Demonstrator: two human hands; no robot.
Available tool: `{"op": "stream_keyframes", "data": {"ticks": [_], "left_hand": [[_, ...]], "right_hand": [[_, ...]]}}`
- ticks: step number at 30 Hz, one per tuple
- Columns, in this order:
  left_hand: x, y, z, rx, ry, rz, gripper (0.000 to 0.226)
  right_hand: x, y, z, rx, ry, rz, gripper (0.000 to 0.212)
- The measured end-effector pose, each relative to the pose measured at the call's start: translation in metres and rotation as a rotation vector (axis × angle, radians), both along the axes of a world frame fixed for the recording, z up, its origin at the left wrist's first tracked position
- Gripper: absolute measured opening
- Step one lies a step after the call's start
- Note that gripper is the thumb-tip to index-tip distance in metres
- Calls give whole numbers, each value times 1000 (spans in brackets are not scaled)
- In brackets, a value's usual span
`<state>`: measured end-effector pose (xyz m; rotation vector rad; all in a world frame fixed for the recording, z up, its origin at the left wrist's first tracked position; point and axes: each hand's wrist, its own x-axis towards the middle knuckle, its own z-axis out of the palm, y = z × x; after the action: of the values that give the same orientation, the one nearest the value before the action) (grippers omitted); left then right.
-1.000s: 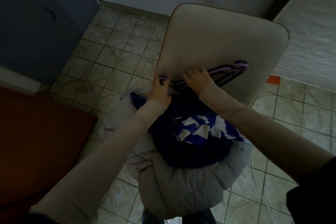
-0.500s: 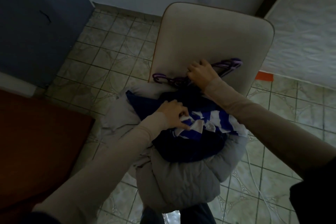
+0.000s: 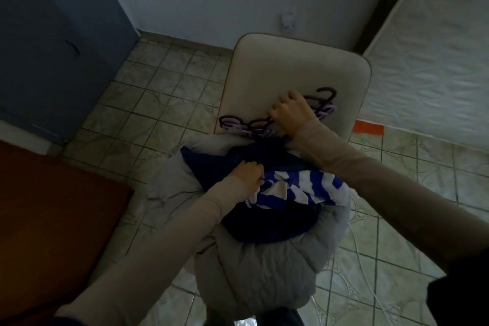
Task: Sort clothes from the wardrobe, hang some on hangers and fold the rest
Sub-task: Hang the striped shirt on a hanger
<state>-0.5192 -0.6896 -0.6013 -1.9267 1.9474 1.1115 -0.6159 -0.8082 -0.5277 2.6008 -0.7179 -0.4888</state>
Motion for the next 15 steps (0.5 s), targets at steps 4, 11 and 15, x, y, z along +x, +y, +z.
{"op": "stream_keyframes", "data": {"ticks": [4,11,15], "left_hand": [[-2,7,10,20,19,15,24],[1,13,26,-52,64,11,22],[3,16,36,-82,79,21,21]], "right_hand": [[-1,14,29,-87,45,-44,19],[-3,18,52,-49,11,-22,30],[-5,22,71,-71,18,-53,31]]}}
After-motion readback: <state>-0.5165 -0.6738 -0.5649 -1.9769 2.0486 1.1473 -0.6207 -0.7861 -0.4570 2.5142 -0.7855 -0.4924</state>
